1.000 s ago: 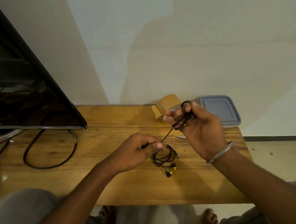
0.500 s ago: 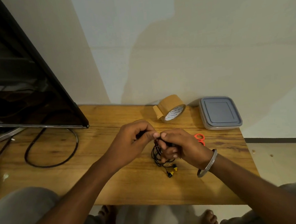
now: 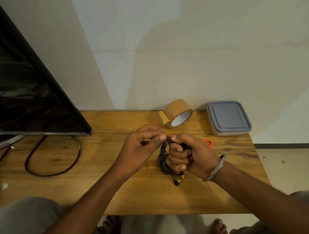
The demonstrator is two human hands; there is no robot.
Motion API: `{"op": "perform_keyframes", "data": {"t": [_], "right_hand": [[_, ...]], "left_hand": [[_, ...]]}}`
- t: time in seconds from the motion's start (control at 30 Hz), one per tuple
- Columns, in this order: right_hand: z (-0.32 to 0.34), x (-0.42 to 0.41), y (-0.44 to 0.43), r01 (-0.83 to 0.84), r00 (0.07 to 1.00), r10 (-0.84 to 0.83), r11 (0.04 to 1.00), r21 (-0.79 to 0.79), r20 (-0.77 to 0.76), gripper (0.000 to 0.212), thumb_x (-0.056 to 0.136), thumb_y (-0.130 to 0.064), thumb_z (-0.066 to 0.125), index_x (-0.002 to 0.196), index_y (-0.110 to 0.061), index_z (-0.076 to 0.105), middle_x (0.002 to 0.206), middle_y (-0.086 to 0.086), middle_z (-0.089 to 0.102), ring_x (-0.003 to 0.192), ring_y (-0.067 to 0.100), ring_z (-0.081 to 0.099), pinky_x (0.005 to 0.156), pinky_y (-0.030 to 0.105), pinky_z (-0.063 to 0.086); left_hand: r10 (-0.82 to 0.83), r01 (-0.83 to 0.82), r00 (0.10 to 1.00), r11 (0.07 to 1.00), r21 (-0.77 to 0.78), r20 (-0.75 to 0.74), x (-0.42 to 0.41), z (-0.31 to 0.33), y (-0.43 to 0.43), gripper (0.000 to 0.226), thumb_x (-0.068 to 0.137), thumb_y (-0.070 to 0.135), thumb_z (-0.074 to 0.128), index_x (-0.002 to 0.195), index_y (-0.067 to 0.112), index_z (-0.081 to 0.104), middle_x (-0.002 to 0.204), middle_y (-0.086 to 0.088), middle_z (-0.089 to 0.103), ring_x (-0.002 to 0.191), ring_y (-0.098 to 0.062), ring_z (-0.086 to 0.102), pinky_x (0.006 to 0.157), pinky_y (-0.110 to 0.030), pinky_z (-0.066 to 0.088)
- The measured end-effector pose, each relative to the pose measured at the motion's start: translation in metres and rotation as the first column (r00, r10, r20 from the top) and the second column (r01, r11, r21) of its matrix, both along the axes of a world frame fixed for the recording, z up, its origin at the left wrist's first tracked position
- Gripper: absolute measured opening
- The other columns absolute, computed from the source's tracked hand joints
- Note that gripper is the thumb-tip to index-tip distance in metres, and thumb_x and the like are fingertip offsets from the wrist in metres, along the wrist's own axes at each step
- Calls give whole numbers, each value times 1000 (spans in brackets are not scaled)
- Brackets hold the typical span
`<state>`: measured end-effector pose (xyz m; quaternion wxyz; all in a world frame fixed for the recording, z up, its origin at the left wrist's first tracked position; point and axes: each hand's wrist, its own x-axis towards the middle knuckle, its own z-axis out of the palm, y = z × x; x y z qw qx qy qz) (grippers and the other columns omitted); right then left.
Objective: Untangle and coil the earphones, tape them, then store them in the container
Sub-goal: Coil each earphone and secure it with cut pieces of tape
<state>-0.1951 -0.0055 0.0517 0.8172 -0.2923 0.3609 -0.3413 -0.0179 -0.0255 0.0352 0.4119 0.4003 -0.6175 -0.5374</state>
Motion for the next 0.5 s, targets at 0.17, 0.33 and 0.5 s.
{"op": "perform_keyframes", "data": {"t": [0.17, 0.33, 0.5], "right_hand": [[-1, -1, -3, 123, 992, -123, 992, -14, -20, 31, 81, -27, 45, 51, -18, 44, 42, -8, 22, 38, 8, 14, 46, 26, 16], [0, -1, -4, 134, 991, -135, 991, -22, -11, 32, 82, -27, 44, 51, -18, 44, 42, -8, 22, 43, 12, 7, 46, 25, 18], [-4, 0, -3, 122, 992, -121, 993, -6, 35, 31, 83, -26, 44, 53, -18, 43, 42, -8, 22, 42, 12, 8, 46, 27, 19]], "left_hand": [[-129, 127, 991, 991, 43, 31, -1, 6, 3, 29, 94, 22, 60, 117, 10, 72, 118, 1, 71, 117, -11, 62, 98, -27, 50], [-115, 122, 979, 992, -27, 170, 1, -1, 3, 43, 86, 33, 72, 127, 36, 65, 114, 9, 54, 105, -10, 59, 95, -33, 53], [-125, 128, 983, 992, -11, 135, -1, -1, 3, 41, 88, 15, 72, 127, 26, 67, 105, -5, 71, 100, -18, 67, 90, -39, 55]]}}
